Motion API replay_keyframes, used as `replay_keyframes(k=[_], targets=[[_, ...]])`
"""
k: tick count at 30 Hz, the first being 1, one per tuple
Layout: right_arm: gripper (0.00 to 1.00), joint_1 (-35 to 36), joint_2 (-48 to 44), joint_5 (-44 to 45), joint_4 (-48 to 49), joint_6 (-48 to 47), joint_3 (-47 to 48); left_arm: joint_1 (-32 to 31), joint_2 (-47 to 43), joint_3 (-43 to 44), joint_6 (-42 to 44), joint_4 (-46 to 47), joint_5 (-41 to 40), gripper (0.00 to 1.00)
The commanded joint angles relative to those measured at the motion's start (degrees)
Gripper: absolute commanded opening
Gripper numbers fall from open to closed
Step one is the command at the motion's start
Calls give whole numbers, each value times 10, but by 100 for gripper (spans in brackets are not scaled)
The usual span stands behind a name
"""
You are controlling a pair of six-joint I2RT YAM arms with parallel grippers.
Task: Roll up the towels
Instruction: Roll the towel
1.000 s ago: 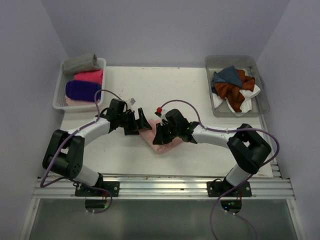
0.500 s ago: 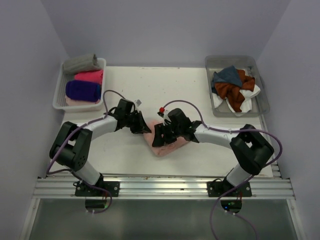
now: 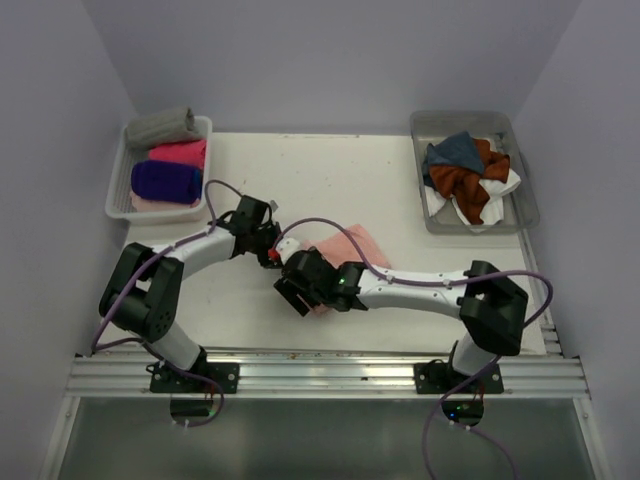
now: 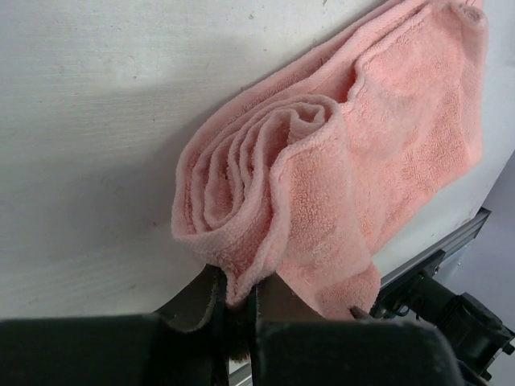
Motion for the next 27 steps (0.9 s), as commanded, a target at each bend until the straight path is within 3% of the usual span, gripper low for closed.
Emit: replay_keyframes(k=[1,3,6,10,11,12,15,16,18,24,27], targets=[[77,28,42,107,-27,-36,9,1,-15,28,-14,-25,-16,0],[72,31,61,102,4,-34,-8,2,-17,30,-17,-26,-18,0],[53,38,85,120,23,-30,-17,3,-24,29,-23,-33,-24,0],[15,37,70,130,32,-17,-21,6,-38,26,-23,-43,-31,0],[0,32,61,122,41,-13,-26,10,-47,25,-21,-46,-34,0],[0,25,40,109,44,-4,-29,11,-53,26,-17,-52,-36,1],[0,-19,8,1,76,23,-52,20,-81,30,-13,-61,-43,37],[0,-33,-11,-30,87,29,-60,23,-90,30,-12,-60,-44,57],[0,-72,-26,-123,121,52,-85,32,-116,33,-10,-64,-51,75],[0,-165,-41,-331,203,144,-137,35,-142,46,0,-63,-51,81],[0,-199,-35,-388,254,192,-159,34,-140,36,3,-37,-25,70]])
